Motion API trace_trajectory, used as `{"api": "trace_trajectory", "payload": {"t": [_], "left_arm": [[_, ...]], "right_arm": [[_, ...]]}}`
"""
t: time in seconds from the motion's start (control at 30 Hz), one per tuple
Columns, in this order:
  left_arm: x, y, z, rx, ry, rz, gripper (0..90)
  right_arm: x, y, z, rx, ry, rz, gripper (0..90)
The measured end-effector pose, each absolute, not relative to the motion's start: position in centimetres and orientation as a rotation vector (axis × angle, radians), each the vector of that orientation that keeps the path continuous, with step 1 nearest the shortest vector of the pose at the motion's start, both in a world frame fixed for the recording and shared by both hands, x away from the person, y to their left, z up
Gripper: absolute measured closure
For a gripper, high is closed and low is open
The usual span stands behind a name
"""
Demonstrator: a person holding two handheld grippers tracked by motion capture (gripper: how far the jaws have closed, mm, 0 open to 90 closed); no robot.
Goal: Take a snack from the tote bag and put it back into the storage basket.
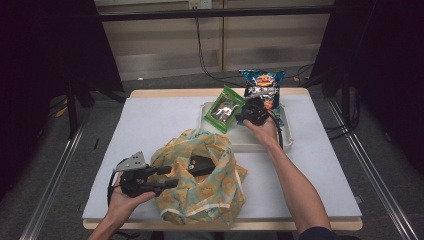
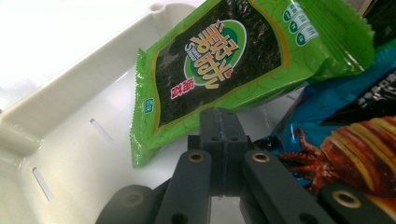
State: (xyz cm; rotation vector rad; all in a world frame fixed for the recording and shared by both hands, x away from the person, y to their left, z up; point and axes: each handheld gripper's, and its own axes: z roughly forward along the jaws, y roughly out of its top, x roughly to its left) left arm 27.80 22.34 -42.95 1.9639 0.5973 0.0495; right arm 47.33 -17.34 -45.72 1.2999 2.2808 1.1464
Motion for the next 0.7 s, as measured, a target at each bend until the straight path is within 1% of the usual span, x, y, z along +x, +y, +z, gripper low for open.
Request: {"api": "trace_trajectory", "payload": {"t": [0.2,0.53,0.7], "left_arm": [[27.8,22.4,-42.9,1.966,0.596,0.054,43.1],[27.8,22.5,-42.9,1.964,0.593,0.052,43.4],[27.8,22.7,-43.0,1.963,0.596,0.051,43.5]], "right_arm": [[47.9,-17.0,-45.5,1.317,2.254,1.125,90.0],[49.3,-14.8,-45.1,1.298,2.233,1.128,90.0],[48.6,-14.7,-44.9,1.267,2.257,1.179,90.0]]}}
